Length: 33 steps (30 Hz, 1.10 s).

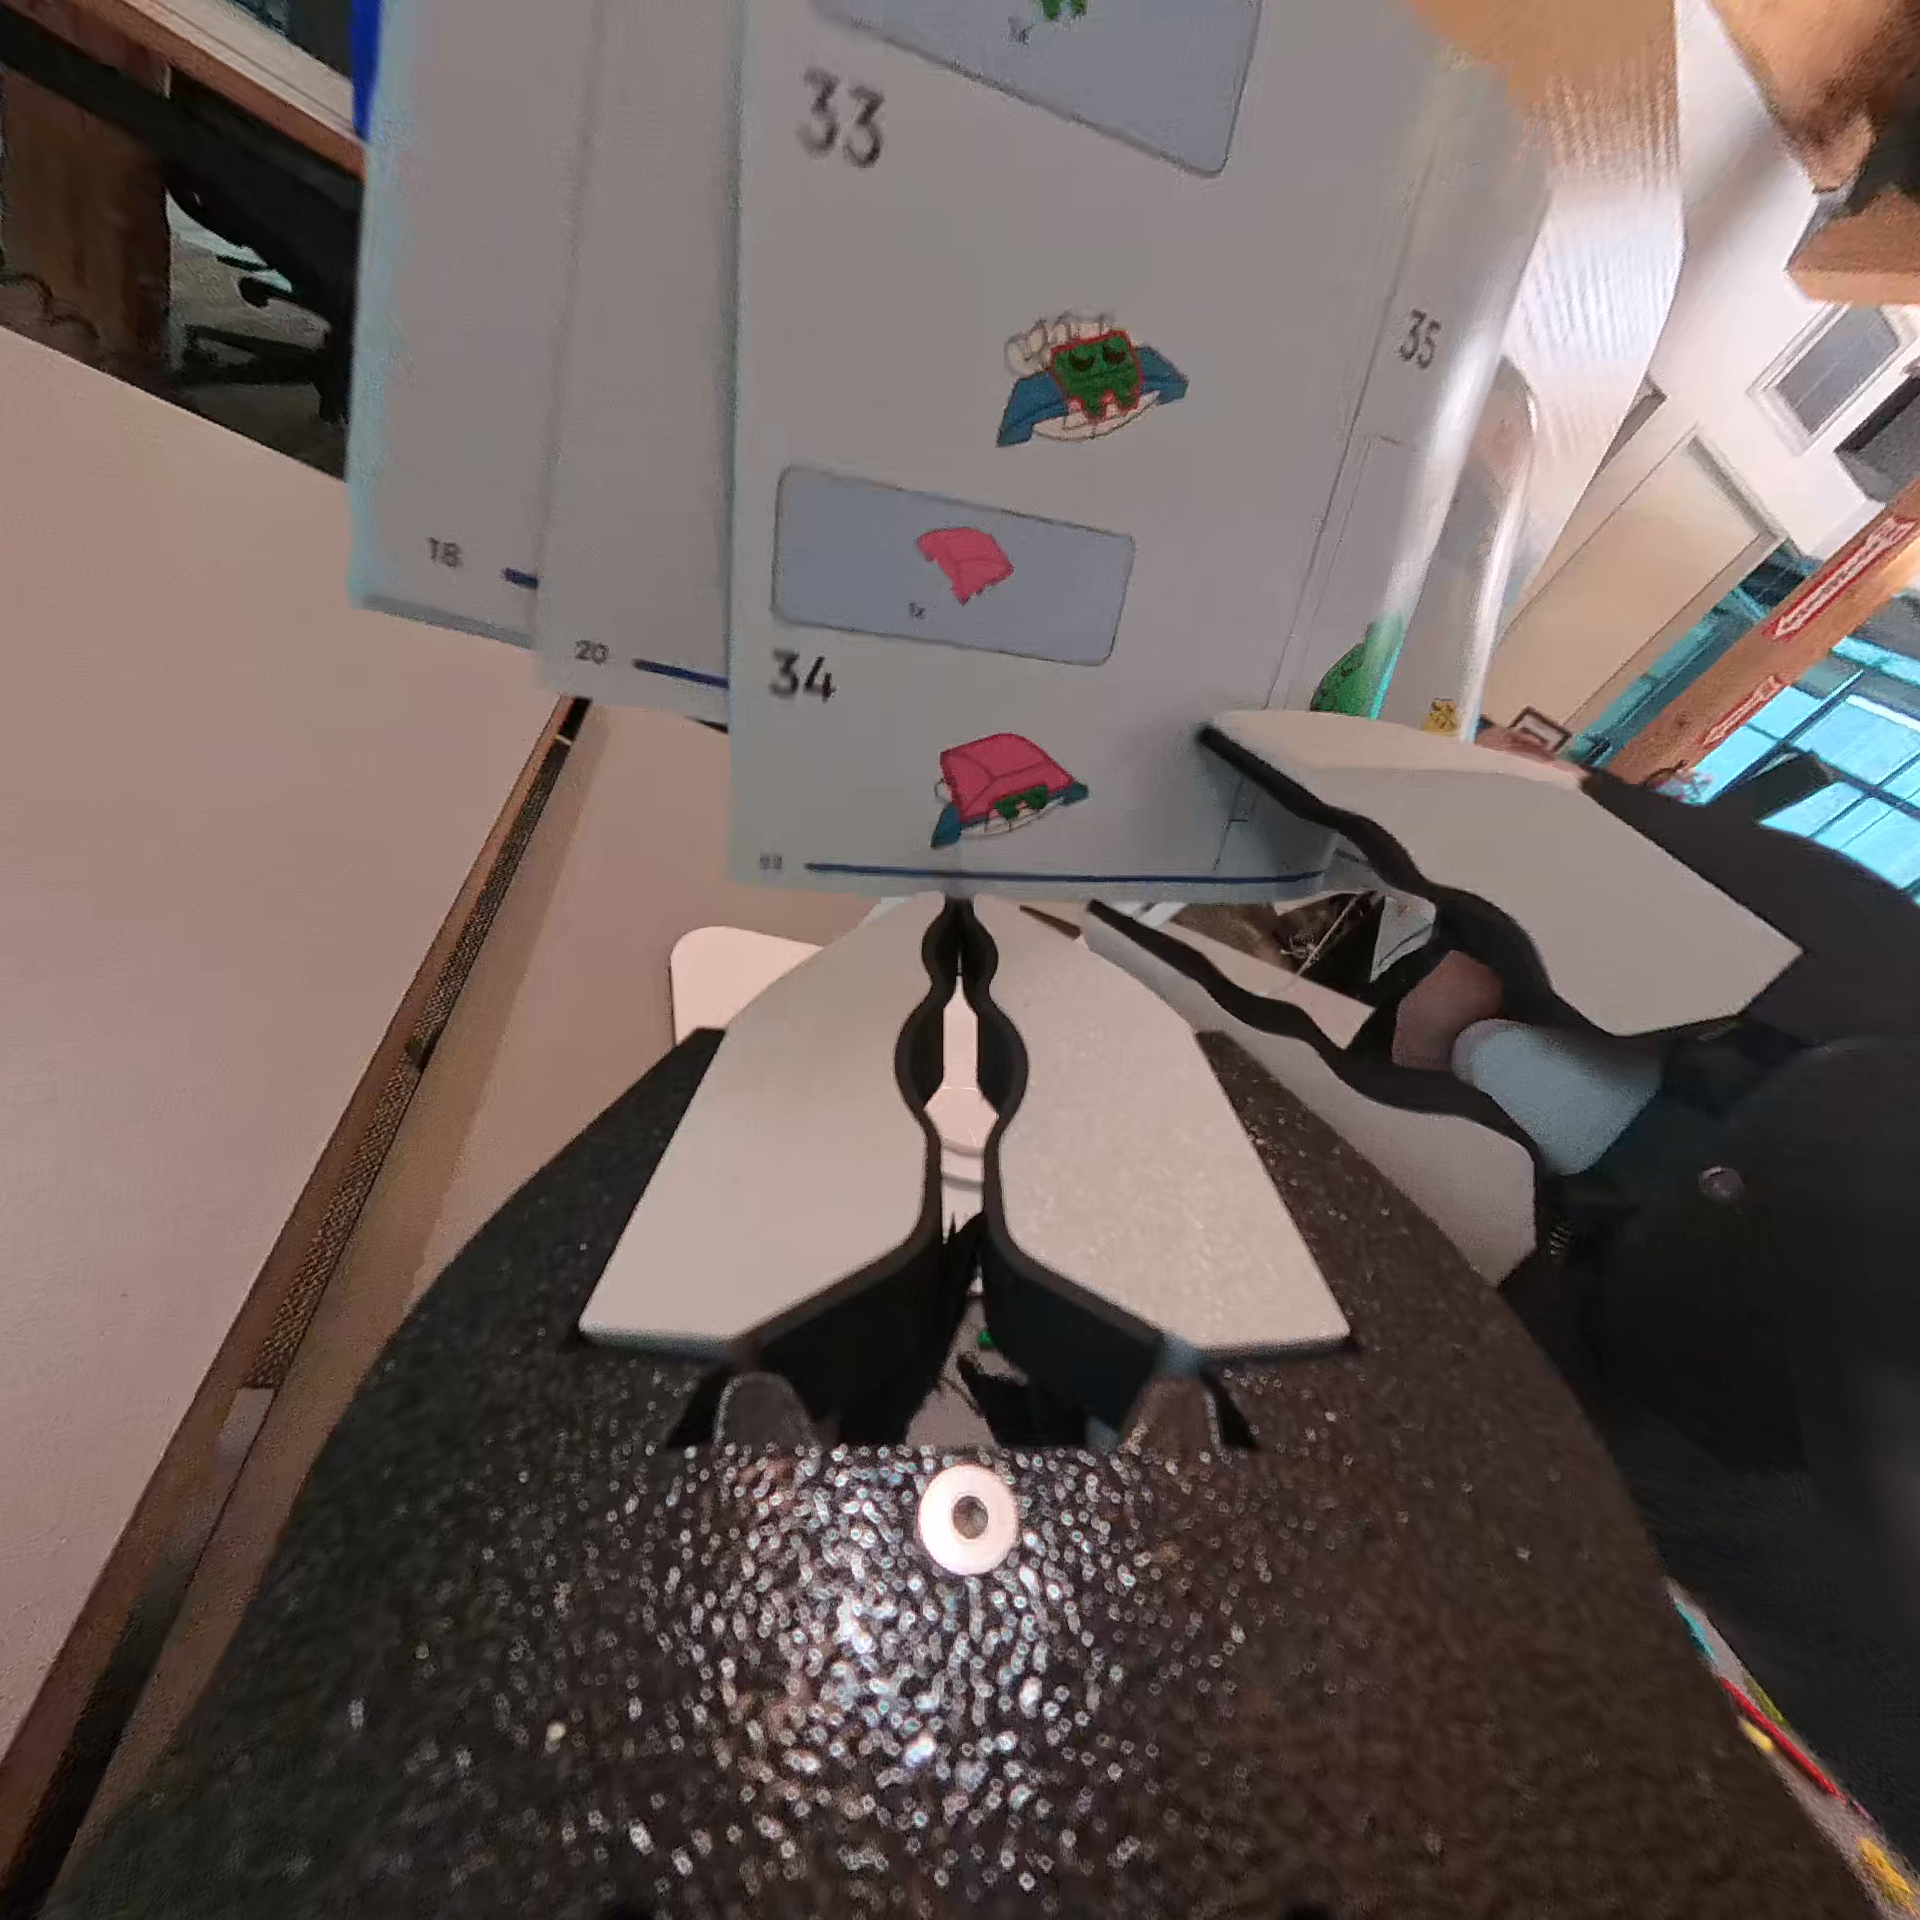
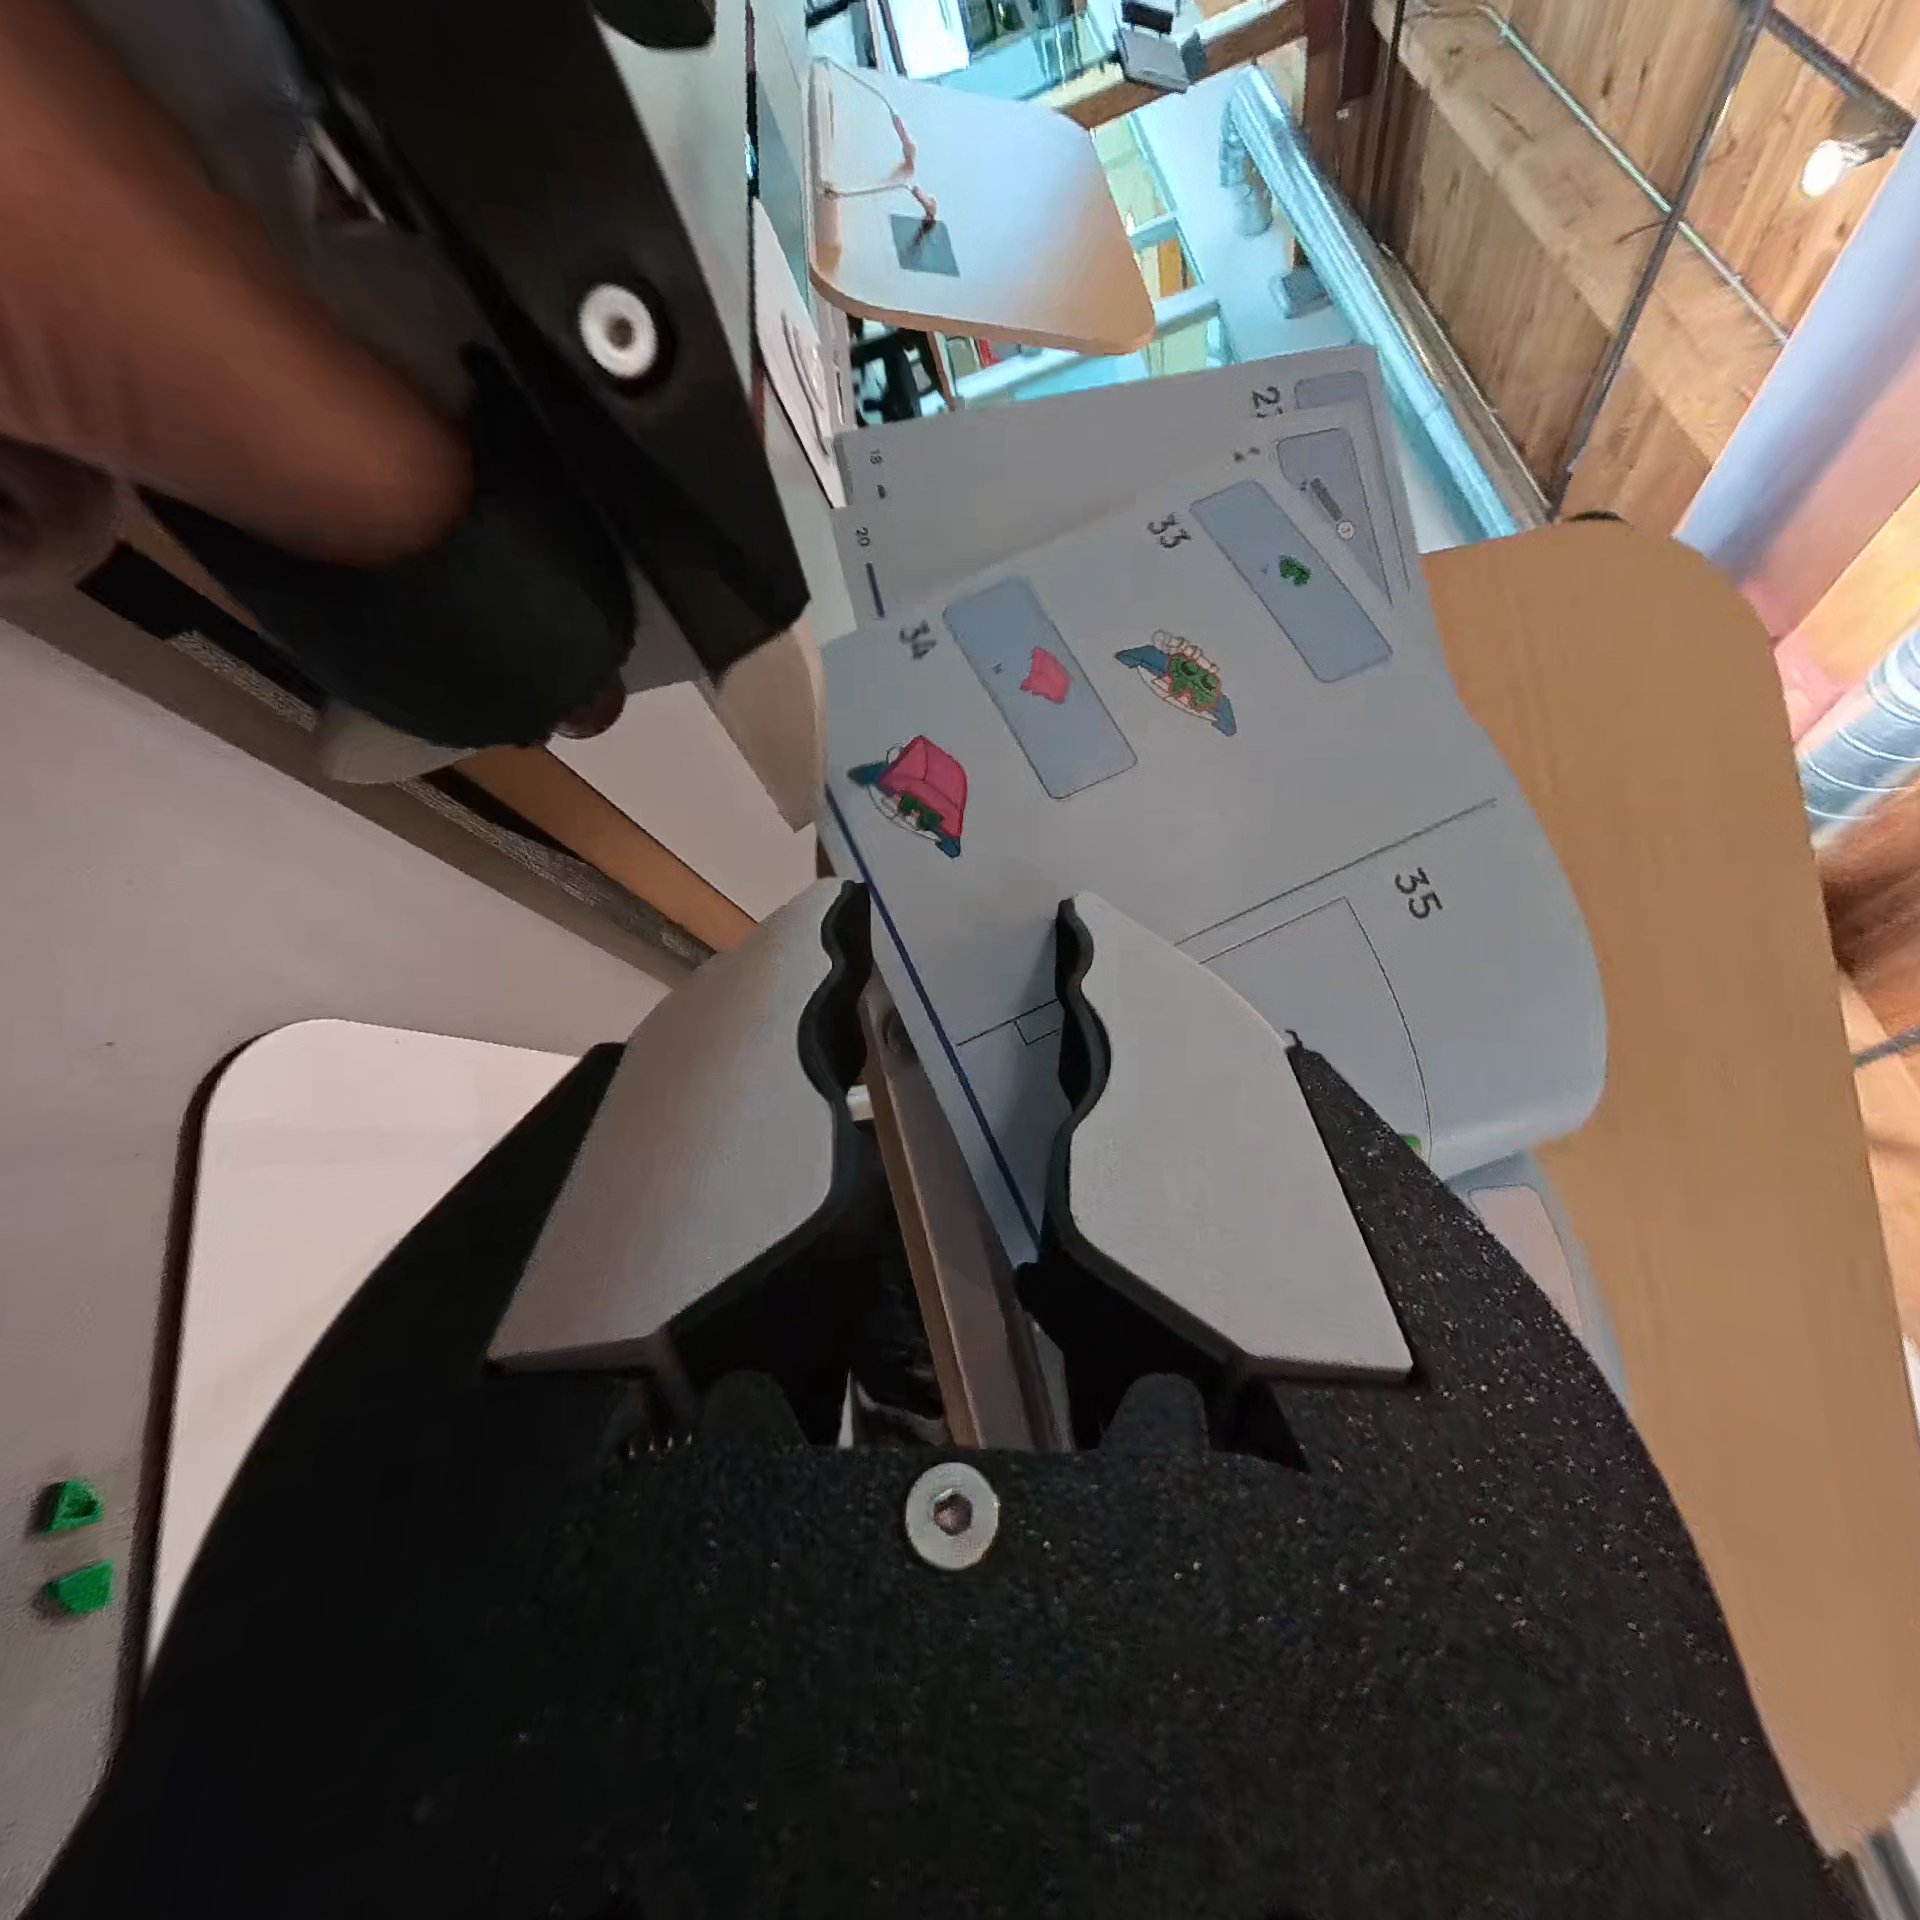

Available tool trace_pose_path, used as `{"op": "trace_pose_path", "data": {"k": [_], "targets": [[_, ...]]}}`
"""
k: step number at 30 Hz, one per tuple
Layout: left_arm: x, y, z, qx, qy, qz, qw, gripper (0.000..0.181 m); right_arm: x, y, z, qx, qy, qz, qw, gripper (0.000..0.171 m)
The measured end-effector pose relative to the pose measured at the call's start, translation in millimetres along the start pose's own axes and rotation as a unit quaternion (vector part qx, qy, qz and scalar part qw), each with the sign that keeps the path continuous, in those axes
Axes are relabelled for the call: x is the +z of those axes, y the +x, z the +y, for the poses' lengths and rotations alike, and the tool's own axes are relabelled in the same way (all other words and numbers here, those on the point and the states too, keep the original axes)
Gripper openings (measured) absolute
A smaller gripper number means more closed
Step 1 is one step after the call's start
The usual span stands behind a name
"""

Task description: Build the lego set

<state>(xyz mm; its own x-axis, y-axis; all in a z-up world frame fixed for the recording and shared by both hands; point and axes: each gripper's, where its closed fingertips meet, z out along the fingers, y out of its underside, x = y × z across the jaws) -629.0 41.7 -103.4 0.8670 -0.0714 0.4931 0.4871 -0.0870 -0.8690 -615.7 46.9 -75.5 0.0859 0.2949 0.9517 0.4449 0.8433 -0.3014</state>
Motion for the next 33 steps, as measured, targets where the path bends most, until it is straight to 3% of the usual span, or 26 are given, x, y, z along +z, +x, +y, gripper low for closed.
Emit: {"op": "trace_pose_path", "data": {"k": [1, 8, 10, 13, 16, 20, 24, 26, 30, 33], "targets": [[0.4, 1.4, -0.3, 0.001, 0.001, 0.000, 1.000, 0.000, -2.9, -1.2, 0.4, 0.001, 0.006, -0.003, 1.000, 0.034], [-1.5, 10.0, -8.2, -0.002, 0.014, 0.022, 1.000, 0.000, -25.4, -0.7, 5.6, -0.017, 0.029, 0.015, 0.999, 0.053], [-6.9, 2.8, -8.0, 0.008, 0.009, -0.006, 1.000, 0.000, -34.2, 0.1, 10.0, -0.013, 0.032, 0.032, 0.999, 0.058], [-23.8, -19.8, -17.2, 0.006, 0.063, -0.076, 0.995, 0.000, -43.3, 3.7, 21.8, -0.009, 0.020, 0.073, 0.997, 0.069], [-19.9, -30.8, -12.3, -0.021, 0.061, -0.084, 0.994, 0.025, -44.9, 5.9, 27.5, -0.001, 0.005, 0.101, 0.995, 0.081], [-11.2, 15.5, -14.2, 0.002, 0.060, 0.047, 0.997, 0.012, -46.1, 10.1, 23.7, 0.046, 0.010, 0.118, 0.992, 0.088], [-21.1, 88.2, -14.8, 0.047, 0.040, 0.240, 0.969, 0.000, -48.3, 14.0, 28.1, 0.106, 0.010, 0.118, 0.987, 0.088], [-21.8, 83.3, -22.5, 0.042, 0.055, 0.213, 0.975, 0.001, -48.6, 14.2, 32.0, 0.129, 0.007, 0.114, 0.985, 0.087], [-20.8, 18.7, -42.7, -0.041, 0.114, 0.026, 0.992, 0.008, -48.3, 7.7, 32.3, 0.146, 0.012, 0.091, 0.985, 0.085], [-10.6, -0.5, -40.9, -0.006, 0.077, -0.036, 0.996, 0.018, -44.1, -1.1, 26.8, 0.128, 0.017, 0.062, 0.990, 0.085]]}}
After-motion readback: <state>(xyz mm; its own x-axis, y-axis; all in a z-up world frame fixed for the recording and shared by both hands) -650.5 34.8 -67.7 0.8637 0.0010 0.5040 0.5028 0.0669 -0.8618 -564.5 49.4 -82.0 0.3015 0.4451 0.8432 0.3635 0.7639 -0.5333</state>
